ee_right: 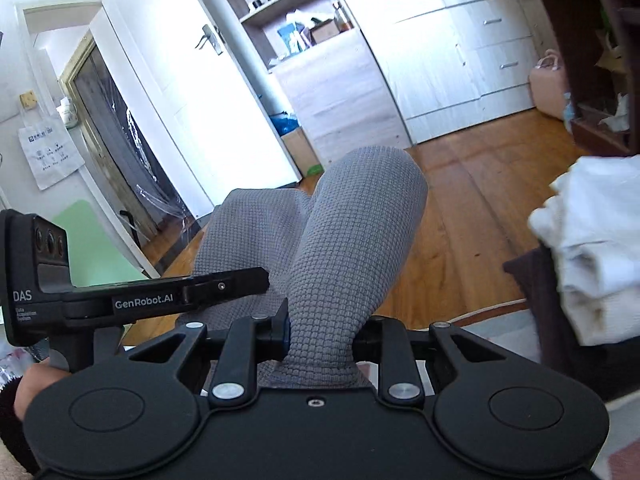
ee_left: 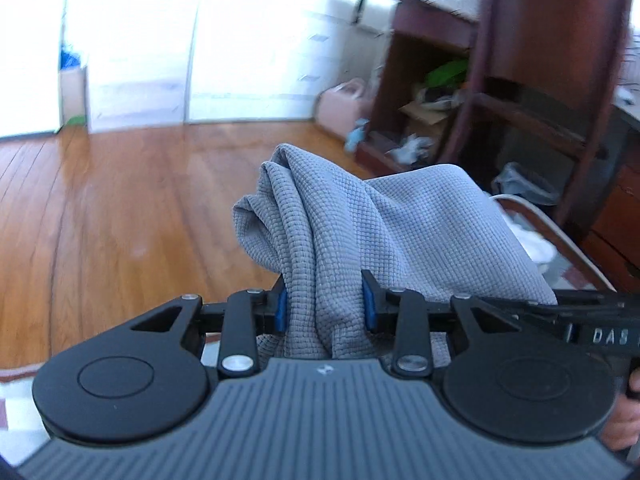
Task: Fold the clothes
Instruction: 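Carry the bundle with both grippers toward the stack of folded clothes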
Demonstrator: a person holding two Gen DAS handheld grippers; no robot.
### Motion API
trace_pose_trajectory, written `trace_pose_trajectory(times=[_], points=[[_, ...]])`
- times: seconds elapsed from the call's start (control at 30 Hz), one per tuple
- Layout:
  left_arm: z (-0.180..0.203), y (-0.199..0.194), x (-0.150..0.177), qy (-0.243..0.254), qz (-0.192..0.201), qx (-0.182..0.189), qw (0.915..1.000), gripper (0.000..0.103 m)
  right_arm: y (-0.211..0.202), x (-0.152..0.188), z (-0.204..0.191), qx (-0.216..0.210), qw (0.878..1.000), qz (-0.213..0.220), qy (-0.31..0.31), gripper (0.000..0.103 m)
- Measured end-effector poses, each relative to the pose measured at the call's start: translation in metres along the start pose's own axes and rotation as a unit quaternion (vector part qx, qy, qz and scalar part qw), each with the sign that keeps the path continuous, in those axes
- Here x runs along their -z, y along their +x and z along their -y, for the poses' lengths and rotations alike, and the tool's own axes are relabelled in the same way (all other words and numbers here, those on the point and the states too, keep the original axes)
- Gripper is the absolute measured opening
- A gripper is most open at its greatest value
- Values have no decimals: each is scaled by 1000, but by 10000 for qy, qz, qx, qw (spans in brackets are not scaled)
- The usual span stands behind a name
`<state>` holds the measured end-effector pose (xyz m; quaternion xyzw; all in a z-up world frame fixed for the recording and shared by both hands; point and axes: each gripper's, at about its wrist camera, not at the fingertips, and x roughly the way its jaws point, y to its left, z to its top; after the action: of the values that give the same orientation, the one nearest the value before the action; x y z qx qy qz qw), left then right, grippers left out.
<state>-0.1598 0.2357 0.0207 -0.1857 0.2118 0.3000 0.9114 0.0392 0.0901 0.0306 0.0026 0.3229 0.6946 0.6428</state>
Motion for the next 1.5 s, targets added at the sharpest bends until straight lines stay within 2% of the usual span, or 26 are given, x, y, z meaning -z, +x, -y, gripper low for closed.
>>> trace_pose_trajectory(times=[0.2, 0.43, 0.5, 0.57, 0.73, 0.83, 0.97, 1.07, 1.13, 1.23, 1.27, 1.37, 1.43, 1.47, 1.5], points=[[44, 5, -19, 250, 180, 317, 9990, 33, -51, -20, 7, 243, 9994, 146, -190, 27], [87, 31, -17, 369, 84, 670, 9970, 33, -80, -33, 31, 650, 9974, -23, -299, 27], [93, 40, -15, 250, 17, 847, 9961, 33, -89, -36, 38, 764, 9964, -30, -354, 27], [102, 53, -16, 184, -95, 979, 9950, 33, -92, -38, 56, 822, 9961, -78, -308, 27], [128, 93, -15, 497, -308, 995, 9933, 33, -96, -45, 101, 901, 9954, -198, -245, 27], [134, 119, -29, 376, -532, 1146, 9913, 33, -93, -58, 121, 1009, 9941, -275, -280, 27], [145, 147, -69, 359, -494, 1282, 9899, 33, -93, -98, 142, 1134, 9928, -275, -263, 27], [147, 176, -95, 231, -466, 1517, 9871, 33, -90, -133, 164, 1157, 9928, -282, -128, 27], [145, 197, -105, 82, -505, 1747, 9833, 33, -88, -150, 184, 1167, 9924, -336, 201, 27], [139, 233, -108, -346, -876, 2058, 9740, 33, -78, -166, 218, 1216, 9892, -474, 668, 27], [138, 246, -107, -445, -1017, 2114, 9711, 33, -71, -168, 230, 1266, 9867, -636, 792, 27], [138, 291, -87, -603, -1407, 2025, 9672, 34, -50, -154, 268, 1481, 9752, -965, 1330, 30], [138, 317, -69, -608, -1585, 1947, 9661, 35, -36, -132, 293, 1784, 9631, -1021, 1736, 43], [138, 327, -60, -595, -1641, 1926, 9656, 36, -29, -120, 305, 1987, 9569, -1036, 1848, 46], [134, 329, -57, -700, -1643, 2029, 9628, 38, -25, -108, 314, 2076, 9540, -1034, 1899, 52]])
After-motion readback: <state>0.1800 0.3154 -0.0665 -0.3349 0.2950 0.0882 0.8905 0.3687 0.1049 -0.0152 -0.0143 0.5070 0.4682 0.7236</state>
